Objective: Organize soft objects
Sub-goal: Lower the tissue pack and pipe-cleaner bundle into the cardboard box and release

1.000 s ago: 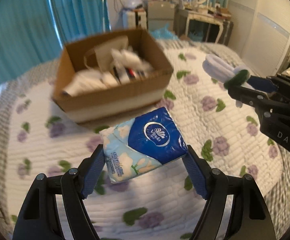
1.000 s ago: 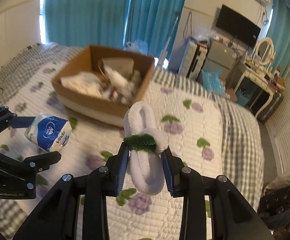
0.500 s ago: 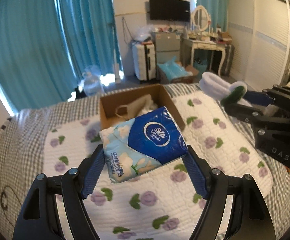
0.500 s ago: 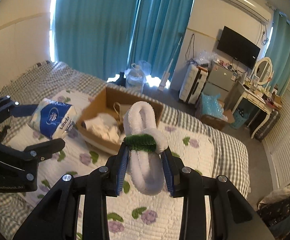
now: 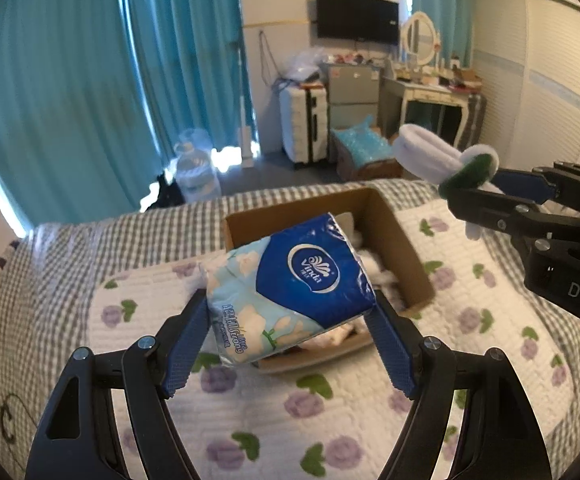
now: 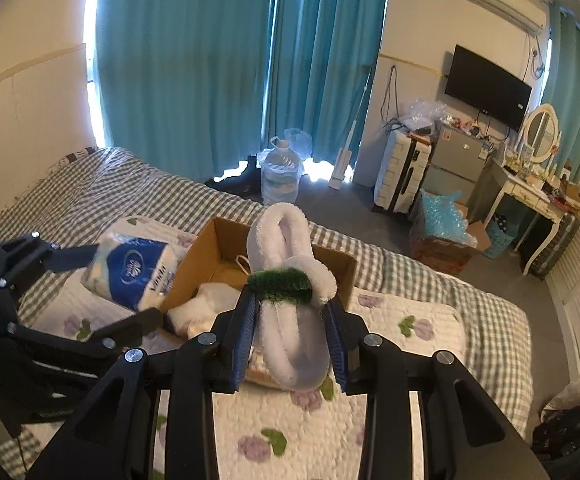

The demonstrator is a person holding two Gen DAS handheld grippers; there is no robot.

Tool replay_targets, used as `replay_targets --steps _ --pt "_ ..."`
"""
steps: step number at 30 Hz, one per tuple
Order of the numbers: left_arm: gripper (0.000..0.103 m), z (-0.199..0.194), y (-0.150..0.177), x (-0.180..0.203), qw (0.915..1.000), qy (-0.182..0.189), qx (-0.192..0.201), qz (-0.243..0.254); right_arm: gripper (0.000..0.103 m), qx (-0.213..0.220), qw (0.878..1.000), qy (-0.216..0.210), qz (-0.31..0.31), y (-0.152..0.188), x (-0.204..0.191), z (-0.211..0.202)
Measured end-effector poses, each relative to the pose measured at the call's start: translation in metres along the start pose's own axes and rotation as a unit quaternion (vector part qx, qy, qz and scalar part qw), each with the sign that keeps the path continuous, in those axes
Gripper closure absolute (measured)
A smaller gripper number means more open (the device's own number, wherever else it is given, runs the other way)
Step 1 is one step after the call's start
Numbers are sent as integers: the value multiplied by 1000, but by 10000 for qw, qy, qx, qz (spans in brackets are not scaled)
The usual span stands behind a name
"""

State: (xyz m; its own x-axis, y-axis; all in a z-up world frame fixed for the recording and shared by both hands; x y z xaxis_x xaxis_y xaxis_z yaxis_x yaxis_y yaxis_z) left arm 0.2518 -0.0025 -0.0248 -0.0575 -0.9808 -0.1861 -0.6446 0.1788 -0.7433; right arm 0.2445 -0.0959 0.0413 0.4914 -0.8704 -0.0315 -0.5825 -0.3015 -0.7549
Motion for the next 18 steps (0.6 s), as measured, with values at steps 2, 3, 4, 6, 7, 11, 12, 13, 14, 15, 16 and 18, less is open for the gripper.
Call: replay_targets --steps 2,3,4,6,7,11,12,13,14,15,16,18 --pt "27 22 -2 -2 10000 9 -90 0 71 -44 10000 -12 80 -4 5 22" --pt "27 29 -2 -2 9999 15 -117 7 71 -61 9999 -29 129 -4 9 31" --pt "27 43 -3 -2 9999 16 -158 32 71 -85 9997 -51 200 -5 13 44" --pt "27 60 -5 -1 9998 12 -174 53 71 -156 9992 -108 343 -3 21 67" --pt "26 73 -7 0 9998 31 -200 64 71 -190 9989 -133 397 -2 26 78" --pt "24 108 -14 3 9996 216 -187 7 71 -311 9979 -63 568 5 43 120" --pt "24 112 -16 3 9995 245 -173 -13 71 -326 9975 -75 615 9 48 126" --pt "24 120 -17 4 9993 327 -159 -47 71 -358 9970 -98 679 11 51 134" --pt "23 125 -17 5 9991 372 -167 -77 70 -370 9967 -94 717 13 53 139" --pt "22 132 -17 7 9989 400 -202 -115 70 -375 9965 -78 748 14 56 144" --pt "21 136 -15 7 9988 400 -231 -140 65 -376 9964 -76 760 15 58 148" --pt "21 142 -13 6 9990 273 -276 -200 38 -385 9962 -57 778 17 60 151"
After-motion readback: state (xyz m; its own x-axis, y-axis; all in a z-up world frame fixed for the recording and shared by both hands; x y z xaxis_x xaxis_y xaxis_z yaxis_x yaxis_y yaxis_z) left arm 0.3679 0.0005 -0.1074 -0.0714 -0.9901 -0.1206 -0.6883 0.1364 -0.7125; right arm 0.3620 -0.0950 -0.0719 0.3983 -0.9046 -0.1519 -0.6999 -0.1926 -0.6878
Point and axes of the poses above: each gripper's, at about its wrist camera, not at the fingertips, and z roughly the way its jaws point, x to its right, y to its underside, the point moved 9 cm from there along z, roughly the way its jaws point, and after that the axes turned 10 degrees about -y, right-handed, at the moved point
